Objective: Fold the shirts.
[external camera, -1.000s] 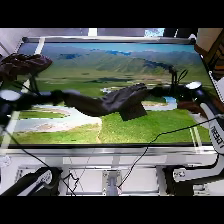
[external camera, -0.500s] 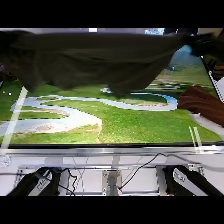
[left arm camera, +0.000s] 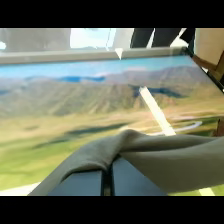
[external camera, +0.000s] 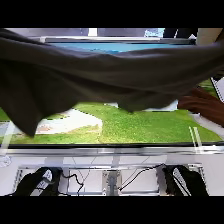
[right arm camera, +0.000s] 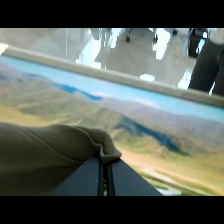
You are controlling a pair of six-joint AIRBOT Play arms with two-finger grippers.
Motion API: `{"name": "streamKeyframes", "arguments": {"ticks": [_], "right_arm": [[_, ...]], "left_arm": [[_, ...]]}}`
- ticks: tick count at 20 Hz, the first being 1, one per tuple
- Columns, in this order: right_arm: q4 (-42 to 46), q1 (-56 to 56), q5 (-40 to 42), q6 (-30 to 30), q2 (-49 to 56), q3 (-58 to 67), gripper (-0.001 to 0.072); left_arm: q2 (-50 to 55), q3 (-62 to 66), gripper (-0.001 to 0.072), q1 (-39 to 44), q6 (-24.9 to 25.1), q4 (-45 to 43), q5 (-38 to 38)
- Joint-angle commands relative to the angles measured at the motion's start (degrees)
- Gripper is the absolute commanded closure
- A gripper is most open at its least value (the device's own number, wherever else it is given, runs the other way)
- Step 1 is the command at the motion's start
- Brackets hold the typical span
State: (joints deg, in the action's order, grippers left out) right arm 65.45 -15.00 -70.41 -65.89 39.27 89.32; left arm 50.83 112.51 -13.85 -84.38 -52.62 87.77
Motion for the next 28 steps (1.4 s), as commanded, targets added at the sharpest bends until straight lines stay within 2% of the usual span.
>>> {"name": "streamKeyframes", "arguments": {"ticks": [1,6,11,12,13,14,15,17,19,21,23,25,27,28], "right_arm": [[1.38,0.00,-1.81,-1.86,3.67,-2.73,0.0695],[-4.00,0.11,3.63,-1.77,22.34,-10.40,0.0692],[-9.99,1.38,19.82,-1.79,42.84,-14.14,0.0673],[-11.80,2.03,22.51,-1.77,45.77,-14.14,0.0590],[-13.84,2.75,24.65,-1.53,48.04,-14.10,0.0466],[-15.45,3.50,27.02,-0.63,49.62,-14.08,0.0408],[-16.20,3.96,29.29,0.52,50.05,-14.08,0.0396],[-16.20,4.11,32.37,2.01,49.18,-14.05,0.0396],[-15.65,2.43,26.77,3.04,47.41,-14.08,0.0396],[-13.07,0.24,15.45,4.61,46.86,-14.14,0.0367],[-12.11,-1.38,6.95,4.31,46.86,-16.41,0.0366],[-11.67,-1.97,1.77,3.91,46.86,-20.96,0.0238],[-12.24,-1.97,-0.44,3.56,46.86,-26.71,0.0234],[-13.42,-1.75,-0.44,3.52,46.86,-29.40,0.0234]], "left_arm": [[4.70,-6.62,0.0697,-0.02,-1.09,1.05,1.16],[20.94,-19.82,0.0694,0.00,2.95,2.49,-4.50],[41.07,-23.65,0.0680,0.37,11.52,2.91,-12.41],[44.26,-23.65,0.0607,0.39,11.93,2.97,-14.51],[47.10,-23.65,0.0423,0.37,11.91,3.69,-16.20],[49.09,-23.65,0.0227,0.37,11.89,5.20,-17.99],[49.96,-23.65,0.0202,0.35,11.93,7.48,-19.98],[49.68,-22.71,0.0215,0.04,14.38,15.02,-25.05],[49.07,-17.18,0.0308,-0.57,20.85,22.29,-22.38],[47.58,-9.01,0.0372,-0.96,22.95,21.57,-16.70],[44.98,-2.32,0.0372,-1.18,22.14,13.99,-13.62],[41.99,0.24,0.0356,-1.16,18.97,3.32,-11.72],[40.17,0.26,0.0240,-1.18,16.87,-3.85,-6.69],[40.13,0.24,0.0223,-1.18,15.89,-6.05,-2.60]]}}
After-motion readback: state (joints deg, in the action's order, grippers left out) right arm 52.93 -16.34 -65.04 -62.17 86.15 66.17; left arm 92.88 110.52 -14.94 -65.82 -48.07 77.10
